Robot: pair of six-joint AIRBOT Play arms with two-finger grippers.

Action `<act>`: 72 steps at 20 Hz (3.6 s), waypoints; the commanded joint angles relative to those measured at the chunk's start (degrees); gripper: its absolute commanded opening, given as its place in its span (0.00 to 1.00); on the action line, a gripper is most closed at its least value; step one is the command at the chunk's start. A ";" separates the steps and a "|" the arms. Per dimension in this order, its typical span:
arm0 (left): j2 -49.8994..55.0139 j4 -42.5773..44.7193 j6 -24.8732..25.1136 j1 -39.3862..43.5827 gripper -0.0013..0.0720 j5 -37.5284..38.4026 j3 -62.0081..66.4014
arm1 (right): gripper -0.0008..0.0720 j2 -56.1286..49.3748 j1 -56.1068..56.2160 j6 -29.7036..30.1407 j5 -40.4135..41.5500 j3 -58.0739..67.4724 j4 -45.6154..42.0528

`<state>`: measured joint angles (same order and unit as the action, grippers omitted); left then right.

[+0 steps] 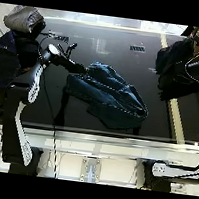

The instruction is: Fold the clothes and pants, and hang the long-sleeved shirts on hangers.

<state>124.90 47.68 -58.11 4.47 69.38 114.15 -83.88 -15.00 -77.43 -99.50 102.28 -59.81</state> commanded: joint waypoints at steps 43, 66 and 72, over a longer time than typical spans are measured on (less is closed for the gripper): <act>-26.77 -0.74 -7.58 -25.42 0.05 19.87 0.04 | 0.06 3.15 33.33 0.11 6.62 15.52 -33.53; -33.81 39.10 -19.08 -25.05 0.05 17.81 -24.70 | 0.08 4.33 8.37 1.88 13.77 -42.27 -23.96; -33.99 39.04 -19.06 -25.03 0.05 17.62 -24.74 | 0.59 10.40 8.37 3.67 15.08 -30.05 -5.33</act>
<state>90.98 86.54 -77.17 -20.58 87.44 89.97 -76.51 -6.68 -75.24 -86.13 66.70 -76.20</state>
